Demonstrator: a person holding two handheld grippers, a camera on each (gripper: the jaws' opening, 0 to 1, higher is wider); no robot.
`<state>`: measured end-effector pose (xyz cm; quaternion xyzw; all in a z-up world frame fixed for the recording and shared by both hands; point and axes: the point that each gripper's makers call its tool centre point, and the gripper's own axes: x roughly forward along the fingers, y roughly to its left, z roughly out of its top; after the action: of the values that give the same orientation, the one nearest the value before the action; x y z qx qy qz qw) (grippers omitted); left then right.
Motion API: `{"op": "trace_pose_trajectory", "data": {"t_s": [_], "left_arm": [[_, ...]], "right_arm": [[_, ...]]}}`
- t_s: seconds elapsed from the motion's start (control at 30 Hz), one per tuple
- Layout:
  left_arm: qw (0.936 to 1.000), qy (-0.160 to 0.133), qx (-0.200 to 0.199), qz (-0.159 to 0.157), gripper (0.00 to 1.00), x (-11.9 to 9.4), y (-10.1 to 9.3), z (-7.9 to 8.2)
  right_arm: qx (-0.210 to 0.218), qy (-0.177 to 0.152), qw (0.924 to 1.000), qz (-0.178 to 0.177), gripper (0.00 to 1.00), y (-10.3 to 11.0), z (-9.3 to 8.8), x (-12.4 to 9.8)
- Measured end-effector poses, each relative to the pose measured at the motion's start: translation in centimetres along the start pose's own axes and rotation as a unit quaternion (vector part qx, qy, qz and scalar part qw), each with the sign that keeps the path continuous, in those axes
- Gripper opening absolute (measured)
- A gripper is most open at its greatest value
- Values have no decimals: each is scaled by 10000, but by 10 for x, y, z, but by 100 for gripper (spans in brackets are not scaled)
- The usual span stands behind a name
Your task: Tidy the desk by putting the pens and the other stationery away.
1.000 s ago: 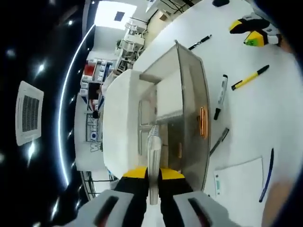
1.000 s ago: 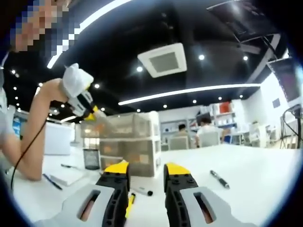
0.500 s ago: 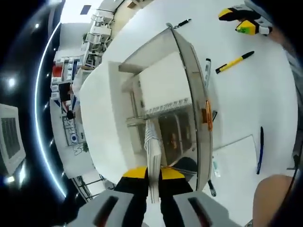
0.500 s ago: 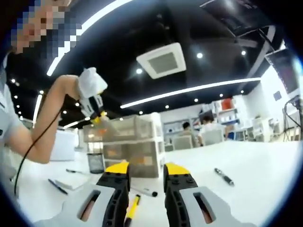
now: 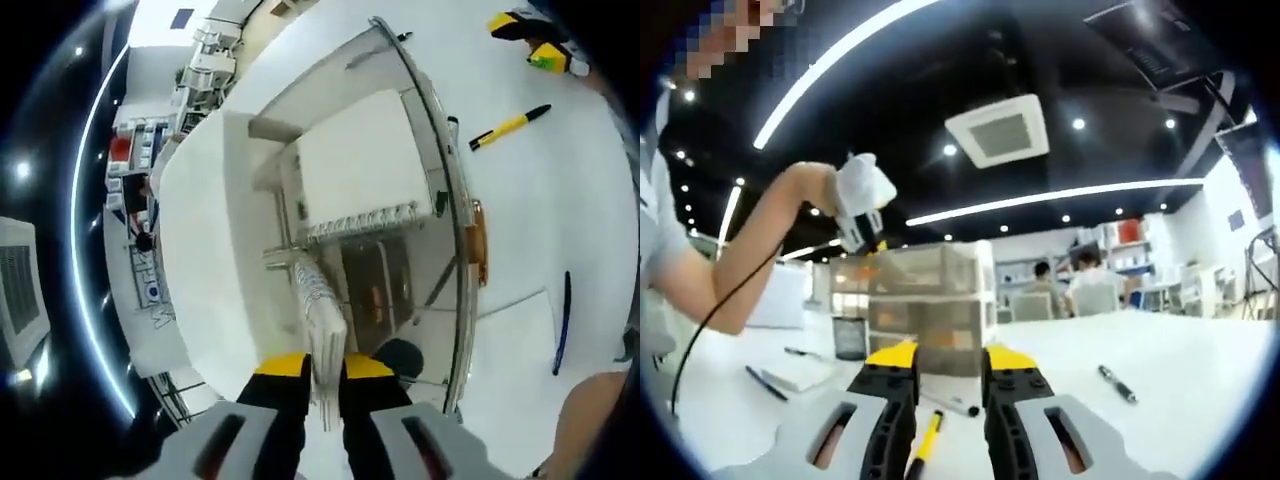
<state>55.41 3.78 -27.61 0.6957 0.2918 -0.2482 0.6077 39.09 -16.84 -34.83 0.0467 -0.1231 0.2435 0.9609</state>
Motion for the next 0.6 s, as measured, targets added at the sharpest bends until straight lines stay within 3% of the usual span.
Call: {"op": "trace_pose_trajectory", "data": {"t_s": [0.3, 0.6], "left_arm": [[9999, -14, 111, -90, 16, 1, -8, 1], [9996, -101, -275, -41, 23, 2, -4, -2]], "right_arm": [[51, -3, 9999, 126, 21, 5, 0, 0], [66, -19, 9998, 161, 21, 6, 1, 0]]}}
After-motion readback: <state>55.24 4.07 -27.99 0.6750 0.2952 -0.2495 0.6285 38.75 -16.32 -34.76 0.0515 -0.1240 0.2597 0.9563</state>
